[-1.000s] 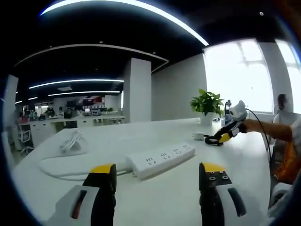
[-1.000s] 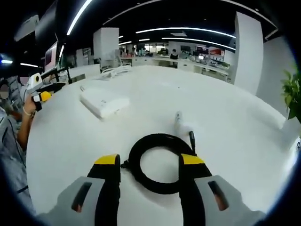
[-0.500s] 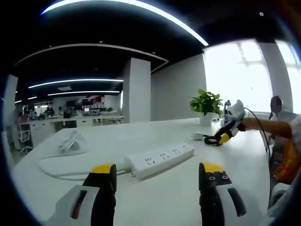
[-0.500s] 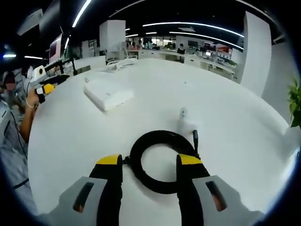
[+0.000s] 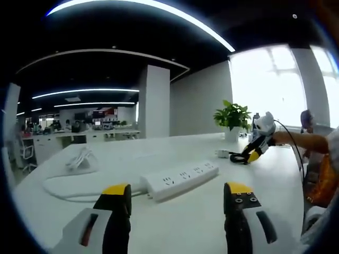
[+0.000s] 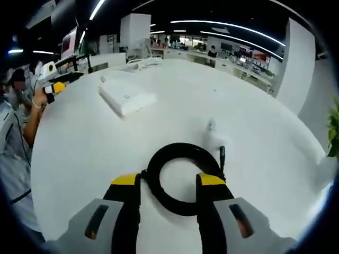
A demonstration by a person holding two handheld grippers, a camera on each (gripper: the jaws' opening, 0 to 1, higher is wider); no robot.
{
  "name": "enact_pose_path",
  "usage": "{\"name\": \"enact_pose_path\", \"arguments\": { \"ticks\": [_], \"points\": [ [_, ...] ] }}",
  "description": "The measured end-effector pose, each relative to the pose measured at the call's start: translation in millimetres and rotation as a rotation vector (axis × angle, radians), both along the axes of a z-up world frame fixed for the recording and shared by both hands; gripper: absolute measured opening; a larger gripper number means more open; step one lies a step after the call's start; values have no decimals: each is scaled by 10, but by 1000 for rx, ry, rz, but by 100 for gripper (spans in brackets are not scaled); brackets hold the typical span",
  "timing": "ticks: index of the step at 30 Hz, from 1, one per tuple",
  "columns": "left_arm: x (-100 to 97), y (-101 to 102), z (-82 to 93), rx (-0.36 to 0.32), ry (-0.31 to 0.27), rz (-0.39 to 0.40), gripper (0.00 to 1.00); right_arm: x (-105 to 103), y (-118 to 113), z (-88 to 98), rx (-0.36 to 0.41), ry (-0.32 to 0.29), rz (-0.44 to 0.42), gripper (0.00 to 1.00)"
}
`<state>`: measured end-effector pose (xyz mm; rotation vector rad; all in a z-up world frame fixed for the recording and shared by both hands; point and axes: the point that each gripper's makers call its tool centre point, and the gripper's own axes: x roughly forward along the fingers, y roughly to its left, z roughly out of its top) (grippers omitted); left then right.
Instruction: Straighten the power strip on the desk, plug the charger into it
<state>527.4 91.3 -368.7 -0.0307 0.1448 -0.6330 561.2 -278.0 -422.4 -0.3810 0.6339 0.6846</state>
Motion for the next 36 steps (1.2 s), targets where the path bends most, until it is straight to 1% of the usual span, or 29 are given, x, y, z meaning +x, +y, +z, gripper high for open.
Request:
{"name": "enact_pose_path", "arguments": {
  "ticks": [12,16,29,32,36],
  "points": [
    [-3,17,4,-3,-1,3,72,-50,44,12,-81,0,75,37],
    [-4,21,1,-5,-1,5,72,-73,24,-49,-119,19,90,37],
    [-13,6,-33,-6,8,3,72,-83,46,-70,-118,41,111,32],
    [-18,1,-39,-6,9,2,71,-92,54,-73,-118,48,114,29],
    [-23,-5,-61,-7,14,2,71,-105,54,-77,-139,54,129,24]
  ]
}}
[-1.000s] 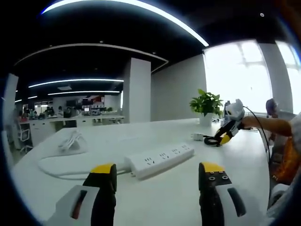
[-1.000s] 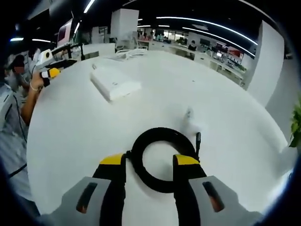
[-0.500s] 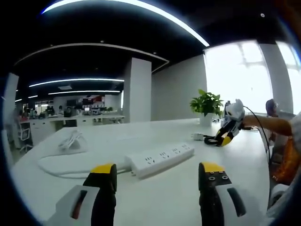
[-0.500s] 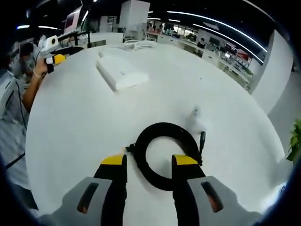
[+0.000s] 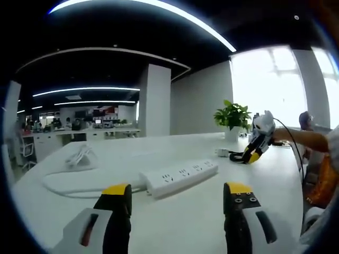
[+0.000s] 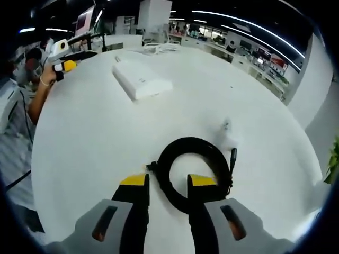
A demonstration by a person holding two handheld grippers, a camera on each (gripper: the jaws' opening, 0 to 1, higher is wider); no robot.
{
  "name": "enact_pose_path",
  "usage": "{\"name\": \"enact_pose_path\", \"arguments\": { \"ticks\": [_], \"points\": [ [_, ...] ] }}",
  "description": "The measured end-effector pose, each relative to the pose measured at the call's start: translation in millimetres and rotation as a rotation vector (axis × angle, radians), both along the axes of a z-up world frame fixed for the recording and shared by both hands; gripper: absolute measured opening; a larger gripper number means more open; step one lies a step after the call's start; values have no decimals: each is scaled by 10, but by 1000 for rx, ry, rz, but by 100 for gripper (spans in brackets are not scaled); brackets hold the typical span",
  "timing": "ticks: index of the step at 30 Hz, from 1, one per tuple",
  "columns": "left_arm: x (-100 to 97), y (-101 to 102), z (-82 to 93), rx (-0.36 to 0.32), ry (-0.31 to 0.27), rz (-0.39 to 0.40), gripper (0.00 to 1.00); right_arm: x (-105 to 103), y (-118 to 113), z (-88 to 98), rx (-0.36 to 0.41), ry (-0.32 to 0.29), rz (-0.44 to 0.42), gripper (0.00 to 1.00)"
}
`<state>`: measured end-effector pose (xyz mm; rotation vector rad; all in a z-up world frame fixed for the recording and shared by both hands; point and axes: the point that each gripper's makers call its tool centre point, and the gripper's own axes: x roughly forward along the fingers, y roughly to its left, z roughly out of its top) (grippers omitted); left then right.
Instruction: Straighten the power strip on the desk, plug the charger into it
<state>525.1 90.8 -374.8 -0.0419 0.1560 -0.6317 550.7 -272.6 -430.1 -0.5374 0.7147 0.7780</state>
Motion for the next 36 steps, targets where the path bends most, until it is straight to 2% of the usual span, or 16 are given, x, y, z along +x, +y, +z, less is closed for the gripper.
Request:
{"name": "enact_pose_path", "arguments": {
  "ticks": [12,15,23,29,36],
  "points": [
    [-24,8,-19,1,3,2,71,-48,70,-29,-58,69,47,16],
    [-23,17,-16,0,3,5,71,-42,75,-35,-71,74,54,11],
    [-26,27,-4,-2,1,7,71,-39,76,-31,-89,88,68,8],
    [-25,22,-14,-2,7,6,70,-31,112,-20,-61,97,45,6],
    [-18,24,31,-10,-3,7,69,32,169,91,34,39,5,5]
  ]
}}
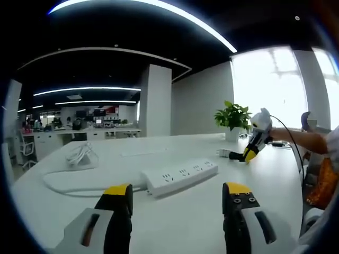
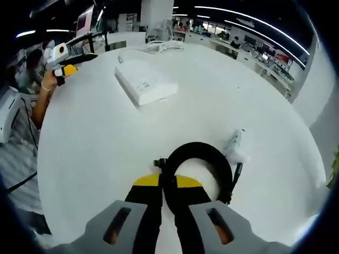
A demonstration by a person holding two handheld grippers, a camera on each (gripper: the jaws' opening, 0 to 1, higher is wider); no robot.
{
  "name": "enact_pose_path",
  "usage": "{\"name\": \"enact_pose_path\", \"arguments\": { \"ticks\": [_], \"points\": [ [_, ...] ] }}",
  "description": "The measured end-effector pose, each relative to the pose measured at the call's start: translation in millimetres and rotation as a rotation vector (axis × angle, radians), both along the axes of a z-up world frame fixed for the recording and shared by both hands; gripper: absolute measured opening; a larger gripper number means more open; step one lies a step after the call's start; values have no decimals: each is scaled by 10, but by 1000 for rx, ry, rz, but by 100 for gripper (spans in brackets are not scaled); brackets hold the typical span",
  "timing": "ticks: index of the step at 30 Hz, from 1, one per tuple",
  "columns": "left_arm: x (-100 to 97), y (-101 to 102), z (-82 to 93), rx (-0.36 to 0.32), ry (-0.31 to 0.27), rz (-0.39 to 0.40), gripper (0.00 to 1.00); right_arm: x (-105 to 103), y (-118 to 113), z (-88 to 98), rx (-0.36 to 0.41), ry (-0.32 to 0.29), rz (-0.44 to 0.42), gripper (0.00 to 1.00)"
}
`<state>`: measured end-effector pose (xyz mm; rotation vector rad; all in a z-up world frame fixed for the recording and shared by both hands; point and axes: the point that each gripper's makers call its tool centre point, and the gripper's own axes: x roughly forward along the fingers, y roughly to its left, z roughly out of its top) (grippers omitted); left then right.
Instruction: Straighten the power strip on the desk, plug the charger into it
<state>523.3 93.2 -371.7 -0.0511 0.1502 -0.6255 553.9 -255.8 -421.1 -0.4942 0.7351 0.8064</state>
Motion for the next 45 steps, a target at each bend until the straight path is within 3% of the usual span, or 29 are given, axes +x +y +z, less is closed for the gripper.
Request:
{"name": "enact_pose_path", "arguments": {
  "ticks": [10,21,22,23,32,45],
  "points": [
    [2,-10,8,-6,-3,0,69,91,89,234,194,-127,-79,5],
    [9,-9,28,-2,-8,-1,68,281,134,620,423,-324,-186,5],
    [10,-5,33,-3,-9,0,68,292,162,714,450,-379,-173,5],
    [11,-1,35,-4,-10,1,68,299,162,748,466,-393,-195,5],
    [22,36,31,-6,-10,11,68,326,344,1100,528,-532,-183,5],
    [-1,65,31,-4,-11,14,68,234,668,1530,657,-620,-153,4]
  ]
}}
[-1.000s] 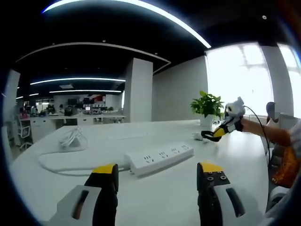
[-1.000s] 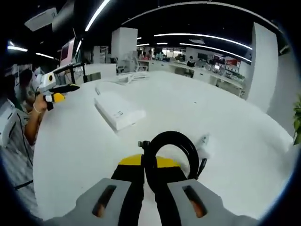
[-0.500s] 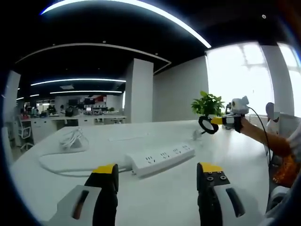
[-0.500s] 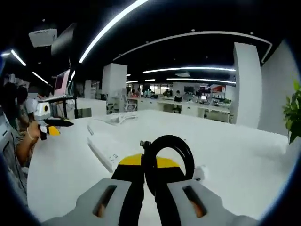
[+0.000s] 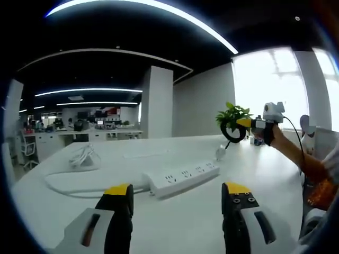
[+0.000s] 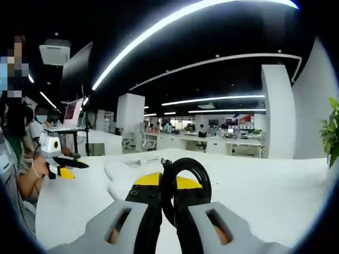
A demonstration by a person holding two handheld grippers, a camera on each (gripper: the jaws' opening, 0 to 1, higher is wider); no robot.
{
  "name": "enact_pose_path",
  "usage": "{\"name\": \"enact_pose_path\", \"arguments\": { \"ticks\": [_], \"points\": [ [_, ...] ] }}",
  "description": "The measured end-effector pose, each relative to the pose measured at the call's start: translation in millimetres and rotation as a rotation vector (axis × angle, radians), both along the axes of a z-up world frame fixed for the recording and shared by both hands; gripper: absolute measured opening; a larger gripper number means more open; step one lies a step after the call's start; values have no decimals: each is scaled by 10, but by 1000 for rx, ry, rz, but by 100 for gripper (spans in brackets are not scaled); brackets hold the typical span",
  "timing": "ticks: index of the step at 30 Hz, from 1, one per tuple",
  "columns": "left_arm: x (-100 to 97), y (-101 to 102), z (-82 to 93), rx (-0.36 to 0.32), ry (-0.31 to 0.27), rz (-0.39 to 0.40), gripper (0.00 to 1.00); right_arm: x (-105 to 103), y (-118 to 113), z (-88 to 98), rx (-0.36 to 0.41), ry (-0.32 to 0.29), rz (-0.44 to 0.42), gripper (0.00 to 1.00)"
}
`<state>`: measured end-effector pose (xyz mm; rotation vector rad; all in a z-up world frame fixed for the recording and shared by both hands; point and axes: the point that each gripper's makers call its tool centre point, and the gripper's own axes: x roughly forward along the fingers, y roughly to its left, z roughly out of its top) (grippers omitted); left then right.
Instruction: Straighten the power strip on the desk, plug the charger into it
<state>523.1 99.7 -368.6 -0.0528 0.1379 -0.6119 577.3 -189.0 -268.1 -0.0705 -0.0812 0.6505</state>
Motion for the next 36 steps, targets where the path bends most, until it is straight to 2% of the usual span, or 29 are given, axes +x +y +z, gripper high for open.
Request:
{"name": "enact_pose_path", "arguments": {
  "ticks": [10,24,36],
  "points": [
    [-16,-5,22,3,-4,-2,68,-52,134,133,60,-35,18,4],
    [26,-77,63,14,-16,-17,69,-167,354,414,91,-113,42,4],
    [28,-251,223,28,-56,-71,70,-241,612,590,133,-148,91,4]
  ]
}}
